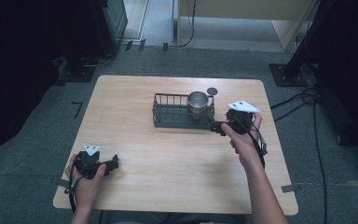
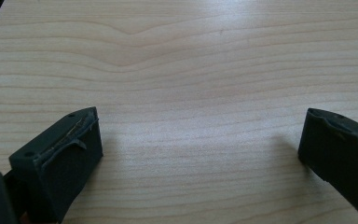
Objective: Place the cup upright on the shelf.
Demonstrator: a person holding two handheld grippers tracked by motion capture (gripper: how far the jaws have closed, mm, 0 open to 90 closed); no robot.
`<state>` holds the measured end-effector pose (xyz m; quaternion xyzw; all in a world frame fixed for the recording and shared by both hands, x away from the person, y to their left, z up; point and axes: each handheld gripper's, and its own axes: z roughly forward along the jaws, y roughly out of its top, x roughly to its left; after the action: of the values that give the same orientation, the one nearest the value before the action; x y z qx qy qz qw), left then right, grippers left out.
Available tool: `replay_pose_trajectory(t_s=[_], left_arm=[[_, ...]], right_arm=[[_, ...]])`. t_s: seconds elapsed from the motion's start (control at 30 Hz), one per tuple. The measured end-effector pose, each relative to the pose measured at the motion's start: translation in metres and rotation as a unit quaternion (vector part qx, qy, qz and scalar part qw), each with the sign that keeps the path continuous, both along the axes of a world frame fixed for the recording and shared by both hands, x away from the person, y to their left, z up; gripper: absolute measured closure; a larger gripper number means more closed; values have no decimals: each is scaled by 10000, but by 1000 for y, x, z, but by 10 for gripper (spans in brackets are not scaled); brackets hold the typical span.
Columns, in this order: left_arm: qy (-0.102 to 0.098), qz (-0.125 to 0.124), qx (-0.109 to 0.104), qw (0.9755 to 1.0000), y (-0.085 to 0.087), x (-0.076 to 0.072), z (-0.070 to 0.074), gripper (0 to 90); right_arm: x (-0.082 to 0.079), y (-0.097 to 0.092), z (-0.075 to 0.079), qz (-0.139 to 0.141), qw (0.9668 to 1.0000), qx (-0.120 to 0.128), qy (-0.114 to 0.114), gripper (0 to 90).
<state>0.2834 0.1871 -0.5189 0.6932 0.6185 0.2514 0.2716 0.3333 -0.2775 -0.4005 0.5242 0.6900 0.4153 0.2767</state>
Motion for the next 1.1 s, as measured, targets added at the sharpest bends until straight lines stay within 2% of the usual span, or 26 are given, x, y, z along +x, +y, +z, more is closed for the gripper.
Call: replay_pose_trajectory(t_s=[0.63, 1.1], left_arm=[[10, -8, 8, 10000, 0, 0, 0, 0], [10, -9, 9, 10000, 0, 0, 0, 0]], right_arm=[[-40, -39, -35, -270, 9995, -55, 161, 0], [-68, -72, -64, -642, 9972, -36, 386, 0]])
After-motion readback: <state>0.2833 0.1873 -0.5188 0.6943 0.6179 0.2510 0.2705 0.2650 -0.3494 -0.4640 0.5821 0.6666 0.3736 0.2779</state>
